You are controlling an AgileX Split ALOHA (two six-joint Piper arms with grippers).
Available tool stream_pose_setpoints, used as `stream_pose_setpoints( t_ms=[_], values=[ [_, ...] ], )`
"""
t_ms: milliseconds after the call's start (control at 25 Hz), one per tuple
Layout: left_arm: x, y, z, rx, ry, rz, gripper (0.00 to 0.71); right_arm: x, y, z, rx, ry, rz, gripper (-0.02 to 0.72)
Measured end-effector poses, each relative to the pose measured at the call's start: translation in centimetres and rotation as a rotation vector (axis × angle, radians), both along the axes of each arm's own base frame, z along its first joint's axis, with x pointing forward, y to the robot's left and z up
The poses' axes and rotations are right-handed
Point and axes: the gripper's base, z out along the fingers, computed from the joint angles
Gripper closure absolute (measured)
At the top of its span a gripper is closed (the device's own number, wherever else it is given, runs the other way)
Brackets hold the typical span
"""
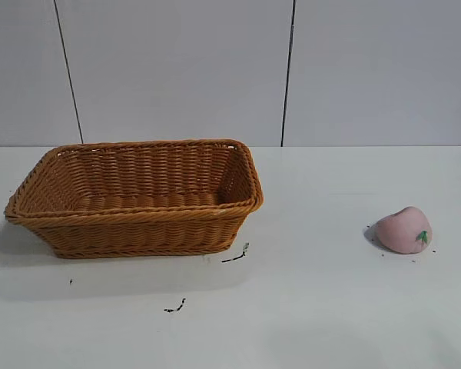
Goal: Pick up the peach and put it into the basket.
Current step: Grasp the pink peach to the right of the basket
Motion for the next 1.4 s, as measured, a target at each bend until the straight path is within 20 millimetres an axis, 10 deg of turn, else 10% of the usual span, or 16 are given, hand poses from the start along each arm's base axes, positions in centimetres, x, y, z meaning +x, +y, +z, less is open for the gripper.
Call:
stream_pose_setpoints(
  t_ms=[560, 1000, 1400],
  values=[
    [0.0, 0.0, 0.0, 0.000, 0.000, 0.000, 0.017, 2.1, 0.0, 0.7, 0.015, 0.111, -0.014, 0.008],
    [0.0, 0.0, 0.0, 0.000, 0.000, 0.000, 0.017, 16.0, 0.5, 4.0, 0.007, 0.483, -0.025, 0.008],
    [0.0, 0.0, 0.0, 0.000, 0.000, 0.000, 0.017, 30.6, 1.0, 0.8, -0.015, 0.739, -0.017, 0.008]
  ],
)
